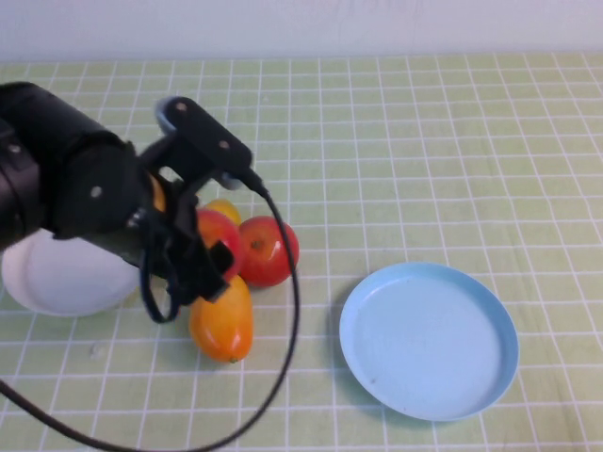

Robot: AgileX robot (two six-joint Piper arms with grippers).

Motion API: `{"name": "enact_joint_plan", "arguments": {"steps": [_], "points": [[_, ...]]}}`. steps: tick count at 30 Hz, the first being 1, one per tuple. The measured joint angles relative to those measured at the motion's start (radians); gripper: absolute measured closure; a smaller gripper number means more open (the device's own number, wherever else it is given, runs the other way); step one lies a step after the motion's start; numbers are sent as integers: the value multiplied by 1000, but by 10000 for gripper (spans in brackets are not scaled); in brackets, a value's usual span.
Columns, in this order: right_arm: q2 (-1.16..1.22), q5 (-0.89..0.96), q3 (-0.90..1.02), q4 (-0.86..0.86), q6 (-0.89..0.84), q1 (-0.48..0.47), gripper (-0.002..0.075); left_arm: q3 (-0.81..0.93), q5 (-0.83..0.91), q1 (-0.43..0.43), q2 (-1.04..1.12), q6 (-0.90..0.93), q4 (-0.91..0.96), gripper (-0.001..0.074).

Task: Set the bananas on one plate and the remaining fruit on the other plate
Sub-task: Put one type of fruit in the left plate

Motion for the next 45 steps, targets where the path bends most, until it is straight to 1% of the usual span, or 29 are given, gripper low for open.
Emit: {"name": "enact_joint_plan", "arguments": {"steps": [2, 7, 11, 14, 20, 25, 30, 36, 39, 42, 43, 45], "points": [[0, 0, 0, 0, 0, 0, 743, 0, 0, 87, -6, -8, 30, 168], [0, 0, 0, 0, 0, 0, 743, 0, -65, 297, 9, -89, 55, 168], [0, 0, 0, 0, 0, 0, 742, 0, -69, 411, 83, -124, 59, 169], [0, 0, 0, 0, 0, 0, 742, 0, -79, 447, 151, -130, 62, 169], [0, 0, 0, 0, 0, 0, 742, 0, -110, 457, 241, -108, 80, 164], [0, 0, 0, 0, 0, 0, 742, 0, -161, 457, 252, -105, 89, 71], [0, 0, 0, 0, 0, 0, 743, 0, -172, 457, 234, -125, 94, 66], [0, 0, 0, 0, 0, 0, 743, 0, -170, 450, 126, -136, 94, 66], [0, 0, 0, 0, 0, 0, 743, 0, -164, 414, 55, -139, 76, 66], [0, 0, 0, 0, 0, 0, 743, 0, -162, 339, 0, -139, 28, 67], [0, 0, 0, 0, 0, 0, 742, 0, -162, 309, -8, -139, 10, 73], [0, 0, 0, 0, 0, 0, 743, 0, -162, 255, -10, -139, -16, 115]]}}
